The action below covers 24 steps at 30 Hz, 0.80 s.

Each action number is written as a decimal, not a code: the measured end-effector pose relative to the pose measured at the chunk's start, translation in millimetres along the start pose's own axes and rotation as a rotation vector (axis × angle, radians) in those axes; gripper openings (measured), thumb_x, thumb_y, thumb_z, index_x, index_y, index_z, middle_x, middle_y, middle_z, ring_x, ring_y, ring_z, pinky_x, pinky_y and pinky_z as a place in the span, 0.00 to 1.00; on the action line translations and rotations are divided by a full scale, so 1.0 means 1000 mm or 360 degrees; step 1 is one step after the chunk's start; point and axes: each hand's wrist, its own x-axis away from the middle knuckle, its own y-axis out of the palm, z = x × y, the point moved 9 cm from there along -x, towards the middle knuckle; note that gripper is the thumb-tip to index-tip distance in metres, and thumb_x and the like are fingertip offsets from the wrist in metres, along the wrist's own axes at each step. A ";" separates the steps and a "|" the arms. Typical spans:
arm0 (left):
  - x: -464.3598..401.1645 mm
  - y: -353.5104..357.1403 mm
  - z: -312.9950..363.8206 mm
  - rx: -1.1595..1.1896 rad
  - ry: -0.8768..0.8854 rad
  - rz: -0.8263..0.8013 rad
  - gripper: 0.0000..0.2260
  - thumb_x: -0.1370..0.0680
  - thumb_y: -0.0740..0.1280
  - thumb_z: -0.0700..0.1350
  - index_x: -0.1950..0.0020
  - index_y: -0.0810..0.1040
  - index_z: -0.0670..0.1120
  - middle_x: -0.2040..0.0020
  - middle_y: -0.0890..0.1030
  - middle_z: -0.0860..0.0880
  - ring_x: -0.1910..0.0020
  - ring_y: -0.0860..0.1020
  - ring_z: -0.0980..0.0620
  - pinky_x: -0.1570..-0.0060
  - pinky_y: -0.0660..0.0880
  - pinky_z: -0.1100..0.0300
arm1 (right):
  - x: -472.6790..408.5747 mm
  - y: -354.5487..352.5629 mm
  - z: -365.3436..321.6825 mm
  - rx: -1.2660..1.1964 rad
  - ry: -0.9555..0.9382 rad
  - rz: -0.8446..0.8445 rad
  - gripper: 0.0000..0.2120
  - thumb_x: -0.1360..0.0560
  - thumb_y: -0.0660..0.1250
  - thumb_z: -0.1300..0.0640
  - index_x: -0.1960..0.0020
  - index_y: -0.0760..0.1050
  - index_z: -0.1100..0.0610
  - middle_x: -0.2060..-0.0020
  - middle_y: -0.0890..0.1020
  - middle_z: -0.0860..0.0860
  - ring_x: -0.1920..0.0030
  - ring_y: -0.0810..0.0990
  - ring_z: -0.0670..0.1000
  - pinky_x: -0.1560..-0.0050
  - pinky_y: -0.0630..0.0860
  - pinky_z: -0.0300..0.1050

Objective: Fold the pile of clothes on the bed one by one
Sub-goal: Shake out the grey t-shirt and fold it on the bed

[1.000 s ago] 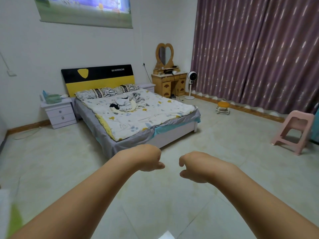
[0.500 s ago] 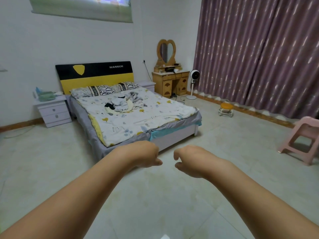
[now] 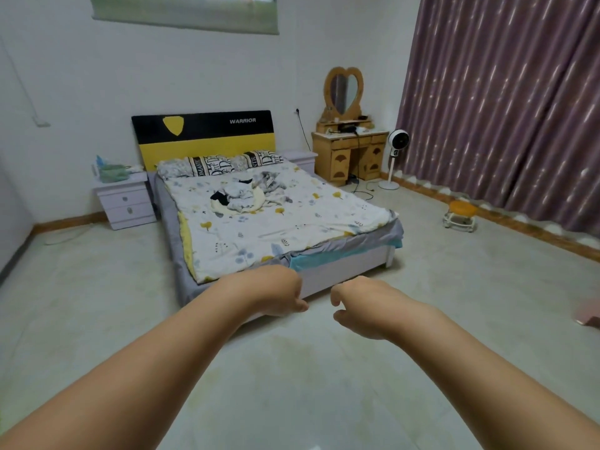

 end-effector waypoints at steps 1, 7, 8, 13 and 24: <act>-0.011 -0.002 -0.001 -0.0009 -0.0008 -0.0001 0.19 0.21 0.59 0.55 0.43 0.77 0.42 0.45 0.79 0.44 0.50 0.75 0.47 0.47 0.72 0.54 | -0.009 0.000 0.007 -0.0004 -0.0003 -0.0004 0.13 0.23 0.59 0.56 0.40 0.73 0.58 0.45 0.77 0.56 0.45 0.76 0.57 0.46 0.76 0.51; -0.086 -0.019 -0.011 0.0008 0.0001 -0.0007 0.19 0.21 0.59 0.55 0.43 0.77 0.41 0.45 0.79 0.43 0.49 0.76 0.45 0.50 0.72 0.55 | -0.074 -0.004 0.052 0.0018 0.0009 -0.0061 0.14 0.23 0.58 0.57 0.39 0.73 0.59 0.43 0.77 0.56 0.44 0.76 0.57 0.44 0.76 0.51; -0.099 -0.026 -0.013 0.0019 0.0006 0.0006 0.19 0.21 0.59 0.55 0.43 0.77 0.41 0.46 0.79 0.44 0.50 0.76 0.46 0.51 0.72 0.55 | -0.086 -0.007 0.060 0.0020 0.0019 -0.0063 0.14 0.23 0.58 0.57 0.39 0.73 0.59 0.43 0.77 0.56 0.44 0.76 0.57 0.44 0.76 0.51; -0.163 -0.057 -0.021 0.0046 0.0032 0.0062 0.18 0.21 0.60 0.54 0.44 0.77 0.41 0.48 0.79 0.44 0.52 0.76 0.46 0.54 0.71 0.56 | -0.142 -0.027 0.094 0.0036 0.0061 -0.0047 0.13 0.23 0.58 0.58 0.40 0.73 0.58 0.45 0.78 0.56 0.45 0.76 0.57 0.46 0.76 0.50; -0.280 -0.073 -0.029 0.0063 -0.0079 -0.0026 0.17 0.22 0.60 0.54 0.42 0.75 0.43 0.45 0.78 0.44 0.48 0.76 0.46 0.50 0.72 0.55 | -0.254 -0.024 0.165 0.0037 -0.0026 -0.0166 0.10 0.24 0.57 0.60 0.47 0.75 0.60 0.55 0.77 0.54 0.54 0.76 0.56 0.60 0.72 0.44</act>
